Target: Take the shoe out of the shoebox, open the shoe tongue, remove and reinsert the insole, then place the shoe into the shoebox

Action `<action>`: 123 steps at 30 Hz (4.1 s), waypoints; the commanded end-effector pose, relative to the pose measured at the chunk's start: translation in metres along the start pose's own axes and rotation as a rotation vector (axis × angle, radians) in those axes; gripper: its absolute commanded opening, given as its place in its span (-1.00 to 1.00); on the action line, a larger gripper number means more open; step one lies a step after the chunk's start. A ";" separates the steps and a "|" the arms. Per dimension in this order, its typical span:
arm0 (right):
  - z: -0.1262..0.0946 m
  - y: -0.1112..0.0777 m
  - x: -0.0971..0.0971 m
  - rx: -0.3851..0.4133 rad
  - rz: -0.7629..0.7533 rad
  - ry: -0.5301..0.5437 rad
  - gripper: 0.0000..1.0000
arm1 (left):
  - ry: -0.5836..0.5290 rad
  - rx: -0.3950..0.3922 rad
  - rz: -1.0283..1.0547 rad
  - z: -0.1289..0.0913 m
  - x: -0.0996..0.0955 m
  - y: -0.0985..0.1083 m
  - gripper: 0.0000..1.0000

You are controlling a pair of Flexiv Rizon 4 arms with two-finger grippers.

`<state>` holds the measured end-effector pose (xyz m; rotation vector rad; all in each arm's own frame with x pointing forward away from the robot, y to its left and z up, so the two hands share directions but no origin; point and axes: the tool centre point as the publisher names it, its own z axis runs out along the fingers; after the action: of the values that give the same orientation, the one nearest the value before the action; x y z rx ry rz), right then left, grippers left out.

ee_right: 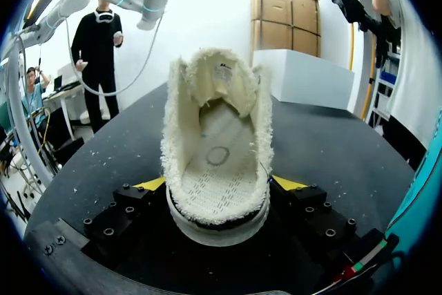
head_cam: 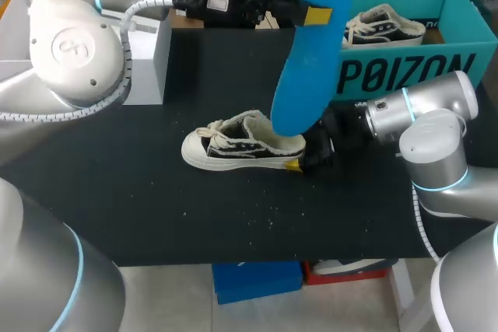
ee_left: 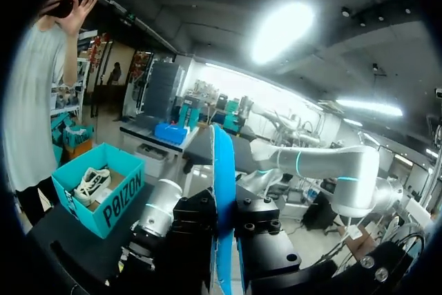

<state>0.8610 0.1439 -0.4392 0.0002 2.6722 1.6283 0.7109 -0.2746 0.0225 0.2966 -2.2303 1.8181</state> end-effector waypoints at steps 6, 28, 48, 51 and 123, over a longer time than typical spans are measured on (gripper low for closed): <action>0.002 -0.002 0.000 0.002 0.001 -0.002 -1.00 | 0.014 0.132 -0.027 -0.007 0.020 0.001 -1.00; 0.002 -0.002 0.000 0.002 0.001 -0.002 -1.00 | 0.035 0.209 0.000 -0.029 0.050 -0.016 -1.00; -0.007 -0.002 -0.003 0.033 -0.002 0.016 1.00 | 0.034 0.238 0.019 -0.038 0.055 -0.021 -1.00; -0.010 -0.003 -0.001 0.057 -0.003 0.028 1.00 | 0.034 0.238 0.019 -0.038 0.055 -0.021 -1.00; -0.029 0.022 0.009 0.914 -0.112 0.136 1.00 | 0.034 0.238 0.019 -0.038 0.055 -0.021 -1.00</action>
<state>0.8528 0.1263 -0.4078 -0.2498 3.1638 0.3013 0.6673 -0.2406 0.0677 0.2867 -2.0035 2.0811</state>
